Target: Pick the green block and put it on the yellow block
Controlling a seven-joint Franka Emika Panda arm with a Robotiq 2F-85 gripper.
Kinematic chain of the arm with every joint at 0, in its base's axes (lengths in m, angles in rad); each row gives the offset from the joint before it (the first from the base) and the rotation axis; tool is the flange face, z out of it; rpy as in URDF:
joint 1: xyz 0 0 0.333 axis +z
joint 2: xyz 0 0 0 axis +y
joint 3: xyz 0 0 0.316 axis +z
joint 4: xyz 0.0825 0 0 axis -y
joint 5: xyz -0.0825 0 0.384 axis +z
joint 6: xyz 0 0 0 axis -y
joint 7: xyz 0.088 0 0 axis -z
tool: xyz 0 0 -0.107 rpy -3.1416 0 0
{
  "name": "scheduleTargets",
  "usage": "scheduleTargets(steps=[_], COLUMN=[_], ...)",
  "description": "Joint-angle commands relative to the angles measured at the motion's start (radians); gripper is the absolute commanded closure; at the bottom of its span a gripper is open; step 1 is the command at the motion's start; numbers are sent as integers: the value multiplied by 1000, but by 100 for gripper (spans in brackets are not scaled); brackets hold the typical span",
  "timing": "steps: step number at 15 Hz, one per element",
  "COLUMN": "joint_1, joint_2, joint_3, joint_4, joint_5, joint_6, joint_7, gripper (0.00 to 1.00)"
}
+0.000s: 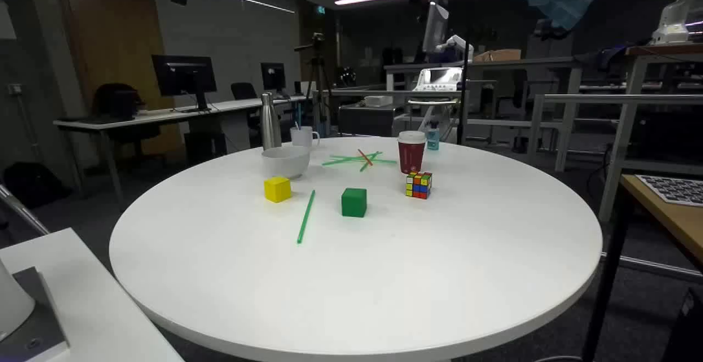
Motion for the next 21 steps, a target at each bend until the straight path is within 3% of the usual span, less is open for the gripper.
scheduleTargets(steps=[1, 12, 16, 19, 21], joint_1=[17, 22, 11, 0, -5], joint_2=[1, 62, 76, 96, 114], joint_3=[-13, -22, -19, -7, -5], joint_4=[3, 33, 158, 256, 296], joint_5=[-5, 62, 115, 181, 248], joint_6=[-4, 207, 68, -30, -31], joint_7=[6, 36, 83, 217, 314], gripper=[0, 0, 0, 0, 0])
